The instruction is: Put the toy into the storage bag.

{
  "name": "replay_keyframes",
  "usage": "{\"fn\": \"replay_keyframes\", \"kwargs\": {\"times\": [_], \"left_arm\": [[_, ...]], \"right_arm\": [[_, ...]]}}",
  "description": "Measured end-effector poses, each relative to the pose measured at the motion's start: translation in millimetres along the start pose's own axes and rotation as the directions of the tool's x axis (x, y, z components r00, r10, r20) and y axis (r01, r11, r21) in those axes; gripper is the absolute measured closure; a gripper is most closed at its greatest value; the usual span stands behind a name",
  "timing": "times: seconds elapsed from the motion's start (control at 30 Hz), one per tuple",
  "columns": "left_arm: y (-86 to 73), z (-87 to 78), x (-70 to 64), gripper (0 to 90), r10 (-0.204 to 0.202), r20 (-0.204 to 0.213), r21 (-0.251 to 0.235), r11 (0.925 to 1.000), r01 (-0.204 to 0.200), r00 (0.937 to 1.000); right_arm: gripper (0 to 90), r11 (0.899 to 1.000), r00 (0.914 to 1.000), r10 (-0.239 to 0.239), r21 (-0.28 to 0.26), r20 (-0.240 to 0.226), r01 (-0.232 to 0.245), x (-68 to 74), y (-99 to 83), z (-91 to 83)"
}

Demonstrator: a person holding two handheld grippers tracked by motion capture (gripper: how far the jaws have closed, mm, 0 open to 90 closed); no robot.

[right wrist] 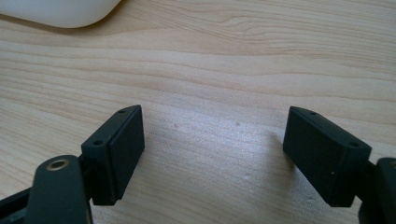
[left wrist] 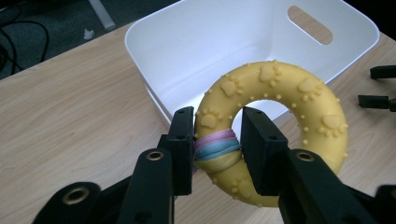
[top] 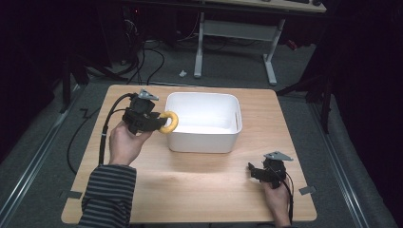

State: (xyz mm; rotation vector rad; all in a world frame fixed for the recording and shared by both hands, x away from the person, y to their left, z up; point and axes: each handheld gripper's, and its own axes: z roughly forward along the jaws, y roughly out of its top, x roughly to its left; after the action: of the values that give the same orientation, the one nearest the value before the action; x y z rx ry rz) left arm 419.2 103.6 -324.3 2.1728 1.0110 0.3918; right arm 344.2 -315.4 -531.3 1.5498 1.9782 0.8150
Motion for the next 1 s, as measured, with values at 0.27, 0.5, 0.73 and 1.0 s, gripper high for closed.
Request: {"fn": "replay_keyframes", "kwargs": {"times": [0.27,0.5,0.73,1.0], "left_arm": [[10.6,9.1,-3.0,65.8,0.015,0.010,0.005,0.9999,-0.015,0.9998],[17.9,16.6,-5.9,65.8,0.025,0.015,0.007,0.9997,-0.025,0.9996],[24.5,24.4,-10.0,65.8,0.041,0.015,0.013,0.9991,-0.041,0.9990],[32.6,34.1,-14.8,65.8,0.057,0.021,0.020,0.9982,-0.057,0.9982]], "right_arm": [[20.9,1.000,1.0000,0.002,0.000,0.000,-0.002,0.1,0.0,0.0],[20.9,1.000,1.0000,0.000,0.000,0.000,0.000,0.0,0.0,0.0],[20.9,1.000,1.0000,0.000,0.002,0.000,0.000,0.0,0.0,-0.1],[20.9,1.000,1.0000,0.000,0.001,0.000,0.000,0.1,0.0,-0.1]]}}
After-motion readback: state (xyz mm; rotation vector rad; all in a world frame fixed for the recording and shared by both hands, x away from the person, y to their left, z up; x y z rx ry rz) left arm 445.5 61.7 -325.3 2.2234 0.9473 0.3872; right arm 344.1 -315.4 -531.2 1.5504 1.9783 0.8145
